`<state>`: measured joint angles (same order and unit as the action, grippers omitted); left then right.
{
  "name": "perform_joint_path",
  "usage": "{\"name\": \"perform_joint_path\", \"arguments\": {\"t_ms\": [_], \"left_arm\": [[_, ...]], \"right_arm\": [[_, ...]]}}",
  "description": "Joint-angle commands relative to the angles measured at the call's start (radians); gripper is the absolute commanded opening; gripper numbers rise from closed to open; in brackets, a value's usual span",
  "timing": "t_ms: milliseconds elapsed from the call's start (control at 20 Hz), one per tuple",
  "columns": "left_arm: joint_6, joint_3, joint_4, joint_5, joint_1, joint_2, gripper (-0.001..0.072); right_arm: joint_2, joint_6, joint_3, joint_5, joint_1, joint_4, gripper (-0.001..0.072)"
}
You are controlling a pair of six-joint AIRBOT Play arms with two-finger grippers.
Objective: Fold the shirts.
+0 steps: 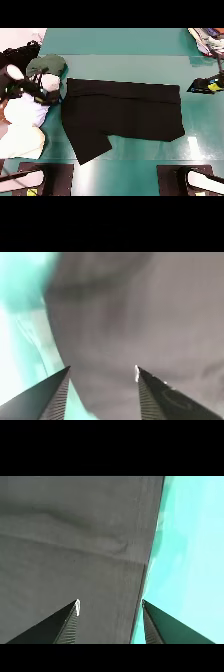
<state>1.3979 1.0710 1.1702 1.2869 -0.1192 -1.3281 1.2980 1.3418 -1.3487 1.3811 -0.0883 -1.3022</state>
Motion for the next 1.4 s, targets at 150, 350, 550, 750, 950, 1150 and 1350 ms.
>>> {"name": "perform_joint_path", "arguments": {"t_ms": [150, 350, 550, 750, 950, 1150, 1350], "left_arm": [[0.048, -0.463, -0.014, -0.020, 0.063, 0.280, 0.0485], [0.042, -0.567, -0.113, -0.076, 0.063, 0.305, 0.0486], [-0.027, -0.605, -0.248, -0.177, 0.063, 0.305, 0.0485], [-0.066, -0.586, -0.322, -0.220, 0.063, 0.305, 0.0021], [-0.073, -0.512, -0.322, -0.174, 0.063, 0.305, 0.0020], [-0.071, -0.476, -0.323, -0.178, 0.063, 0.305, 0.0020], [-0.071, -0.475, -0.322, -0.174, 0.063, 0.305, 0.0020]], "right_arm": [[-0.122, 0.002, 0.002, 0.074, -0.017, 0.001, 0.0445], [-0.124, 0.002, 0.002, 0.115, -0.017, 0.002, 0.0444], [-0.124, 0.004, 0.002, 0.138, -0.017, 0.002, 0.0444], [-0.158, 0.035, 0.098, 0.154, -0.056, 0.001, 0.0445], [-0.269, 0.060, 0.413, 0.164, -0.166, 0.001, 0.0454], [-0.364, 0.063, 0.755, 0.086, -0.186, 0.067, 0.0525], [-0.389, 0.064, 0.931, -0.069, -0.185, 0.233, 0.0488]]}}
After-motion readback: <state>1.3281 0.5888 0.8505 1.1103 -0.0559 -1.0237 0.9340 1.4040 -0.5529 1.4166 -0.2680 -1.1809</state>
